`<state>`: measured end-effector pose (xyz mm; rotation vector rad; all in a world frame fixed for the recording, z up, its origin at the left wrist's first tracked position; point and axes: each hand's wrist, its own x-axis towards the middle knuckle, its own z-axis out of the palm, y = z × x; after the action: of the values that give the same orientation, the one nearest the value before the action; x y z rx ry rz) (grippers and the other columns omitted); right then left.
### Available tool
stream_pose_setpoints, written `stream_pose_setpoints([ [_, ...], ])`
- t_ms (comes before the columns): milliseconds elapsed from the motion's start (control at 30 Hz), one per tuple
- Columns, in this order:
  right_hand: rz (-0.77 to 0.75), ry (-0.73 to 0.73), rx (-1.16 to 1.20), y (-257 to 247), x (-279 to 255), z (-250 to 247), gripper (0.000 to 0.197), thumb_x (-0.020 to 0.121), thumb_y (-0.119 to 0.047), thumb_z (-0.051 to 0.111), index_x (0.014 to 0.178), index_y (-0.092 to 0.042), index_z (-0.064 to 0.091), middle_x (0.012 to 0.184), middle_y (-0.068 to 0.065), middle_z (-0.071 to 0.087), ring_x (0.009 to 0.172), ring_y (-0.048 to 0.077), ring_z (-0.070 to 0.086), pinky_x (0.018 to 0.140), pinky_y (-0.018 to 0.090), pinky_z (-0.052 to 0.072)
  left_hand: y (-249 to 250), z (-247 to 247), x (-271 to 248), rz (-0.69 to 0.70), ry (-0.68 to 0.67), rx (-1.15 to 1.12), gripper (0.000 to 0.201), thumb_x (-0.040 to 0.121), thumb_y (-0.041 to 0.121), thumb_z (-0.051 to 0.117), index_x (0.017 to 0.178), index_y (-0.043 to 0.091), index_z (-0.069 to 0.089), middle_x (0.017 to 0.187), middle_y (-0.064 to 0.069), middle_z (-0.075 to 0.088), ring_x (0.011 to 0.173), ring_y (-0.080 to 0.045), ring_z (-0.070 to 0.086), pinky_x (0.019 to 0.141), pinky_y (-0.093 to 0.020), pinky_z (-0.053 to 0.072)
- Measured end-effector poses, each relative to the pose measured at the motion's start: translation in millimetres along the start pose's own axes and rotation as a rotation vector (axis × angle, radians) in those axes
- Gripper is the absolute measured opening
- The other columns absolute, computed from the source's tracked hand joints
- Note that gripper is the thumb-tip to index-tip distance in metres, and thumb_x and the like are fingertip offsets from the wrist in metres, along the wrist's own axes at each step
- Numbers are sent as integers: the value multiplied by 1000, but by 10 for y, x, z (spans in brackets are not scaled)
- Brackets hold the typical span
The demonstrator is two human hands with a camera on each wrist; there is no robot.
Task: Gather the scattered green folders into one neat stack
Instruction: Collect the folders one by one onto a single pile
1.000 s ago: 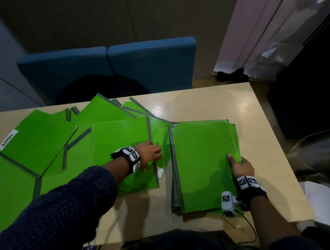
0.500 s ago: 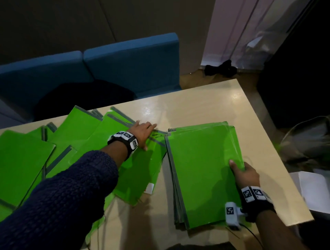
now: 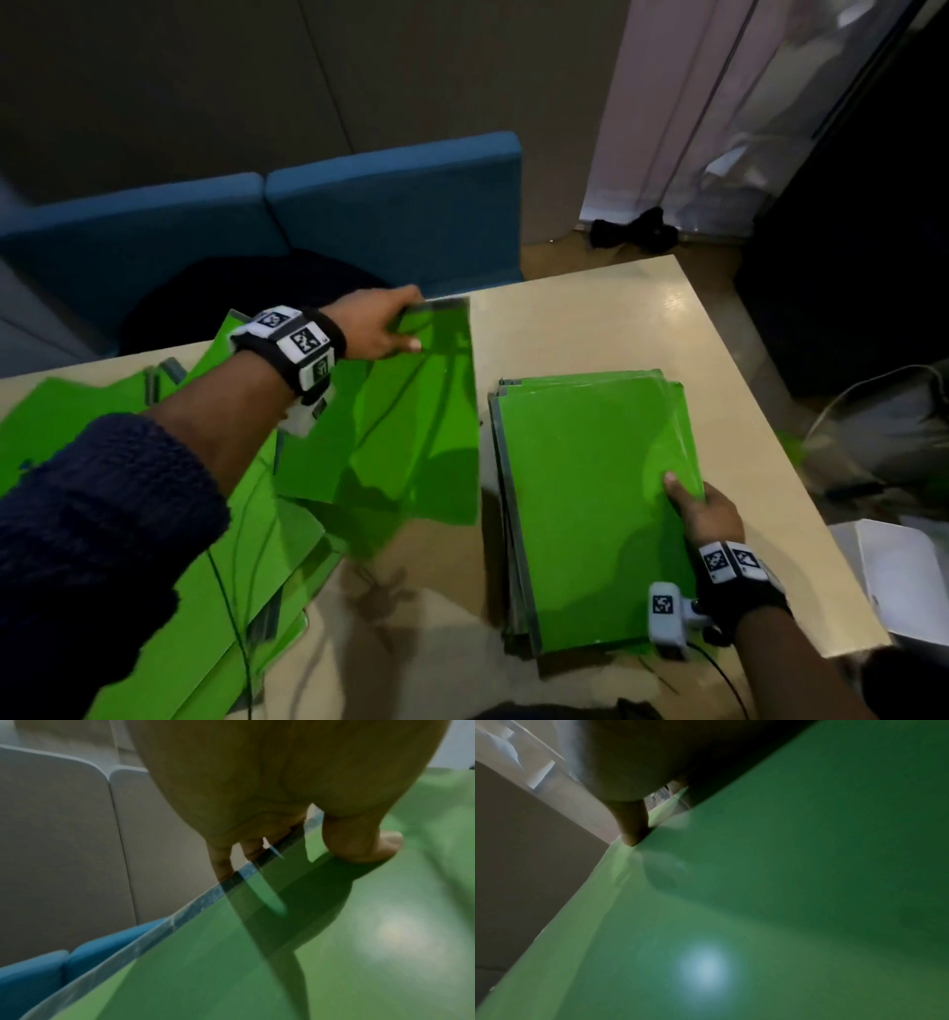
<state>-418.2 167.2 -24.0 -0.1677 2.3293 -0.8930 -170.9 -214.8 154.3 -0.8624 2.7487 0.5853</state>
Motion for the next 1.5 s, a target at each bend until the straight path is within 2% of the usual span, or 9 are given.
stream_pose_setpoints([
  [267,48,-49,-31,-71,-154,167,56,94,-49,57,124,-3,64,124,29,63,111,46,58,86,40,43,579,-67,-236,-52,419,-720,30,90,28,64,110,18,44,102,-2,61,89,-18,60,78,-34,51],
  [433,72,-75,12,-74,-324,179,56,97,-44,54,128,2,60,125,30,62,107,44,59,84,38,44,890,931,-179,-397,335,-752,47,89,37,64,122,10,44,103,-2,59,92,-19,59,80,-28,48],
  [633,94,-67,-19,-63,-392,214,57,100,-43,49,132,4,56,133,30,57,118,46,55,91,40,43,1024,1812,-347,-575,372,-960,47,88,9,65,130,7,45,129,-10,56,117,-28,56,96,-28,43],
  [800,160,-84,14,-168,-483,357,68,102,-49,38,139,8,47,144,31,46,128,45,47,101,42,38,1009,2200,-574,-676,238,-679,51,79,8,65,127,15,48,128,-8,52,116,-28,53,98,-34,46],
  [967,90,-68,5,-259,-519,530,59,91,-44,64,129,0,56,130,25,60,117,43,57,96,44,47,1143,2156,-480,-723,216,-621,62,83,14,60,140,18,36,139,-6,44,127,-28,43,103,-41,43],
  [1133,83,1,-58,-384,-253,309,57,93,-48,60,124,0,62,123,28,63,110,45,59,90,43,48,708,1924,-332,-502,156,-534,35,91,14,53,125,20,51,126,-7,61,116,-29,56,95,-38,47],
  [1267,98,16,-99,-359,-137,272,59,94,-52,55,124,-1,63,121,29,64,110,46,58,87,43,46,381,1669,-134,-253,51,-42,72,80,-5,53,142,27,36,147,-2,38,137,-24,33,103,-43,42],
  [1400,82,27,-105,-258,-146,318,58,93,-54,55,119,-3,65,114,29,66,106,45,61,86,44,48,266,1574,51,-106,-282,341,89,86,-8,50,154,27,4,163,1,2,150,-23,0,115,-53,25],
  [1500,71,6,-88,-232,-118,295,57,92,-56,56,117,-5,66,112,27,67,102,43,63,85,43,49,258,1624,162,-55,-317,478,81,86,-4,50,152,24,12,158,-7,16,146,-25,16,117,-52,18],
])
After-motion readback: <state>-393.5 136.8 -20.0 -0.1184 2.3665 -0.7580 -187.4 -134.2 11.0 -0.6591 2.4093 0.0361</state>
